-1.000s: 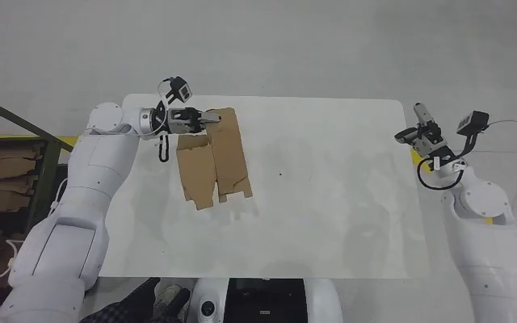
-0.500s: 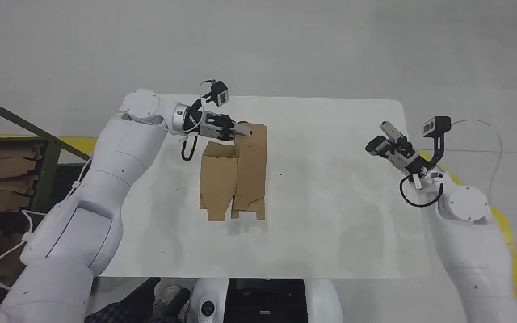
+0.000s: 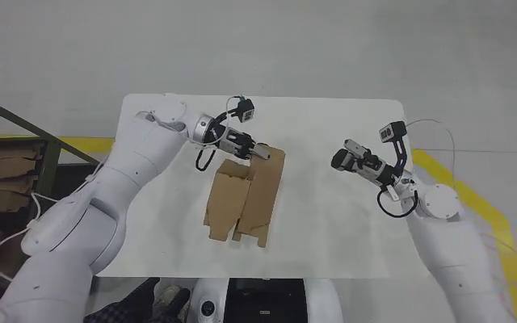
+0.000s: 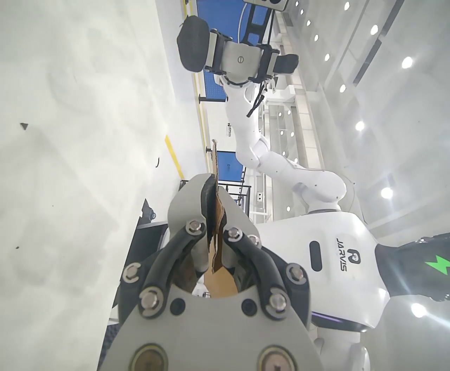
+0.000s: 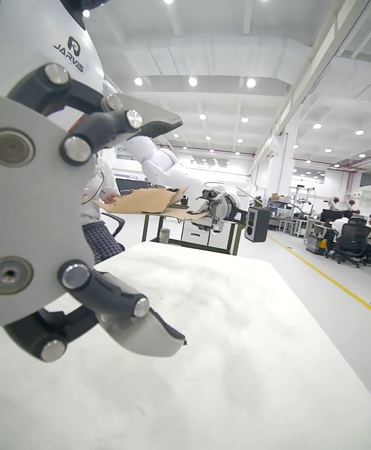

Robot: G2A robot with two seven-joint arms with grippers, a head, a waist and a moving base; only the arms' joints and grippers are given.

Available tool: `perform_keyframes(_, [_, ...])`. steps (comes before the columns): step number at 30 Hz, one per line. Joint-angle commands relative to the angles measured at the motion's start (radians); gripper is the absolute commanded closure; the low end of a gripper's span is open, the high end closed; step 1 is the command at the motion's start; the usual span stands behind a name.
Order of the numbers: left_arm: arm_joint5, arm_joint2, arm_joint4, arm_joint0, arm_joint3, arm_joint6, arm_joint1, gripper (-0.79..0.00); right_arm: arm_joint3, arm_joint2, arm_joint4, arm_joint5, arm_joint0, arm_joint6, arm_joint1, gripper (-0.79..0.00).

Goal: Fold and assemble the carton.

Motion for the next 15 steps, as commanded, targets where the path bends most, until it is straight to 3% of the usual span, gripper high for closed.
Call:
perform_keyframes(1, [0.0, 0.02, -0.015, -0.005, -0.013, 0.0, 0.002, 0.0, 0.001, -0.012, 0.009, 0.015, 0.004, 0.037, -0.001, -0.785])
perform_keyframes(15, [0.0, 0.024, -0.037, -0.011, -0.007, 0.0, 0.005, 0.0, 0.009, -0.011, 0.02, 0.026, 0.01, 0.069, 0.001, -0.785])
